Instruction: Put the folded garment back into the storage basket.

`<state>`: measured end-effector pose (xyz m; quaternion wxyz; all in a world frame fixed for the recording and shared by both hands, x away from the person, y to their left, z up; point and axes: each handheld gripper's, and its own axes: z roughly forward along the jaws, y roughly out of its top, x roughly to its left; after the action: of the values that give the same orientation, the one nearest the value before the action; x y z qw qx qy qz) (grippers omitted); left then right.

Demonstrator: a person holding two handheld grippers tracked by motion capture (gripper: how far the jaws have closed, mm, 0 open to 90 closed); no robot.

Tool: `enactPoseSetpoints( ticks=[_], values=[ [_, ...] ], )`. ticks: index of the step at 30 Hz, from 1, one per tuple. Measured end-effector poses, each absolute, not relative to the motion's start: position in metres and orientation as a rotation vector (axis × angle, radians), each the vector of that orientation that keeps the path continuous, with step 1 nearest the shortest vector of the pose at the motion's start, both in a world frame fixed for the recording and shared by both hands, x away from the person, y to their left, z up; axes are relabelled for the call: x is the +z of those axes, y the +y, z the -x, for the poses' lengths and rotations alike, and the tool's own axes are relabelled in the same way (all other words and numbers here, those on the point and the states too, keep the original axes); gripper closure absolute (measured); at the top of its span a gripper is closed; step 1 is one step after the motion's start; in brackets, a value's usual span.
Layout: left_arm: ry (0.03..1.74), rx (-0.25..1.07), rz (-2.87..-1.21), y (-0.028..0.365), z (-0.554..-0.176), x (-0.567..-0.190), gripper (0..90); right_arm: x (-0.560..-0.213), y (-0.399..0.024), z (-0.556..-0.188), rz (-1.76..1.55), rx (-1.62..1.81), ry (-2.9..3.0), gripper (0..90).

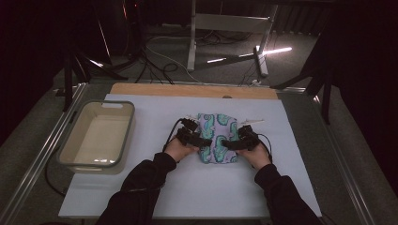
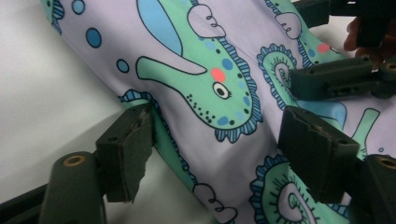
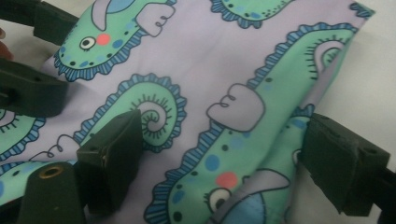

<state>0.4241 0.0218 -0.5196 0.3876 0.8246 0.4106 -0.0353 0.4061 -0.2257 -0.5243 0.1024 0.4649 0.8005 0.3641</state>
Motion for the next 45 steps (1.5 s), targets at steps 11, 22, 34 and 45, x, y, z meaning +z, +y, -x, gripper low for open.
enactPoseSetpoints(
  ticks=[11,22,34,45],
  values=[
    [0.961,-0.046,-2.139,0.015,-0.419,-0.521,48.6,-0.521,-0.217,-0.401,-1.290,1.067,2.426,40.1],
    [0.927,-0.041,-2.165,0.008,-0.417,-0.521,61.5,-0.519,-0.213,-0.400,-1.268,1.100,2.486,63.5],
    [0.931,0.007,-2.185,0.005,-0.413,-0.515,67.9,-0.518,-0.214,-0.396,-1.334,1.146,2.455,72.3],
    [0.913,0.015,-2.188,0.007,-0.412,-0.502,69.1,-0.503,-0.213,-0.392,-1.280,1.167,2.448,72.9]
  ],
)
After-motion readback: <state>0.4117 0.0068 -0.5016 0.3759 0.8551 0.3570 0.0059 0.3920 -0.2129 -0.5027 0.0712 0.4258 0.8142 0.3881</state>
